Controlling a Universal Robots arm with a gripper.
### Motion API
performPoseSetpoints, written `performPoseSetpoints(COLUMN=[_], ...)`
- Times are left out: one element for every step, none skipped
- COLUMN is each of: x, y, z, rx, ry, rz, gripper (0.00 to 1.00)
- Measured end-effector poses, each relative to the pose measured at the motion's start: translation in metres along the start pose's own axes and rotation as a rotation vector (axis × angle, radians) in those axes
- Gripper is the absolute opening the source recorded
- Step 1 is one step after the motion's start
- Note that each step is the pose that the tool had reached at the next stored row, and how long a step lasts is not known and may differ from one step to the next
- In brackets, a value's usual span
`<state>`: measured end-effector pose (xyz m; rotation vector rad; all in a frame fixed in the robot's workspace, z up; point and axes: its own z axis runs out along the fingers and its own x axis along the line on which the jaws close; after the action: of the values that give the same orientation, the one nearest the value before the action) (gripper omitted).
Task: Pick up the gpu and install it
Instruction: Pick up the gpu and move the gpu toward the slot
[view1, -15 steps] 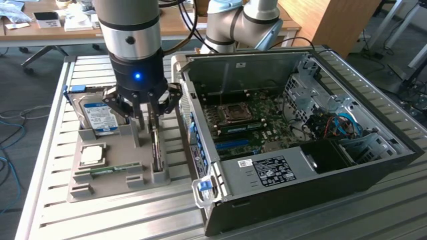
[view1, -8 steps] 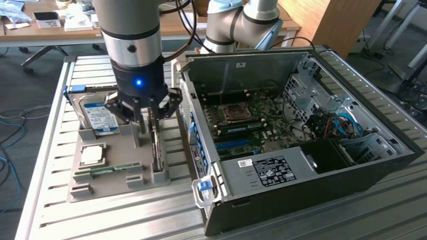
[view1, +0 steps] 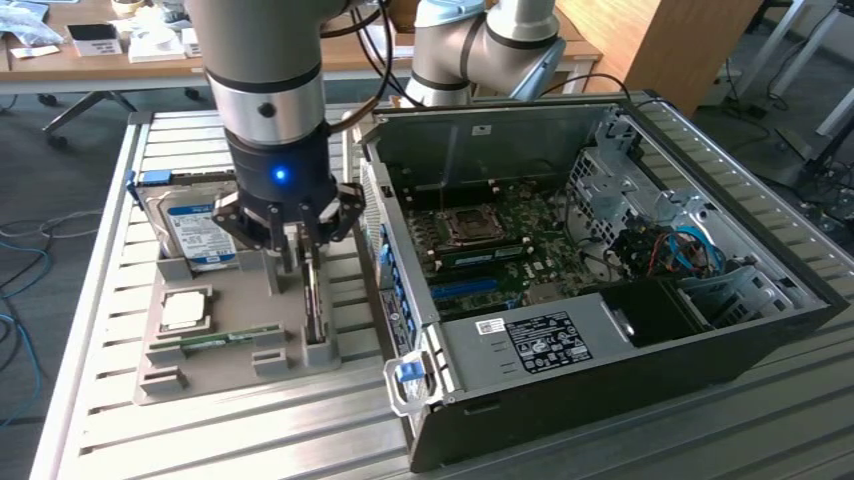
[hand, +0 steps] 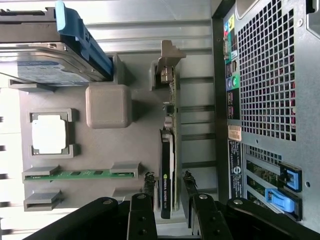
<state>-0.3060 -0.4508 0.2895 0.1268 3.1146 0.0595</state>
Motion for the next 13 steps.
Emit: performPoseSetpoints(x=[-0.0002, -0.0003, -0.0002, -0.0003, -0.0003, -0.0003, -0.0003, -0.0004, -0.0006, -0.0010, -0.0013, -0.0015, -0.0015], y=[0.0000, 0.0000, 0.0000, 0.0000, 0.0000, 0.0000, 0.0000, 0.0000, 0.0000, -0.0001, -0.0001, -0.0001, -0.0001], z=[0.0003, 0.0005, 0.0005, 0.0005, 0.0005, 0.0006, 0.0008, 0.0015, 0.0020, 0.0027, 0.0037, 0.0049, 0.0065], rx=[0.0000, 0.0001, 0.0001, 0.0001, 0.0000, 0.0000, 0.0000, -0.0004, -0.0002, 0.0001, -0.0001, -0.0002, -0.0001], ry=[0.0000, 0.0000, 0.0001, 0.0001, 0.0001, 0.0000, -0.0001, -0.0004, -0.0002, 0.0000, -0.0001, -0.0002, -0.0001], rz=[0.000, 0.000, 0.000, 0.000, 0.000, 0.000, 0.000, 0.000, 0.000, 0.000, 0.000, 0.000, 0.000], gripper=[0.36, 0.36, 0.36, 0.36, 0.36, 0.36, 0.36, 0.36, 0.36, 0.36, 0.36, 0.36, 0.36])
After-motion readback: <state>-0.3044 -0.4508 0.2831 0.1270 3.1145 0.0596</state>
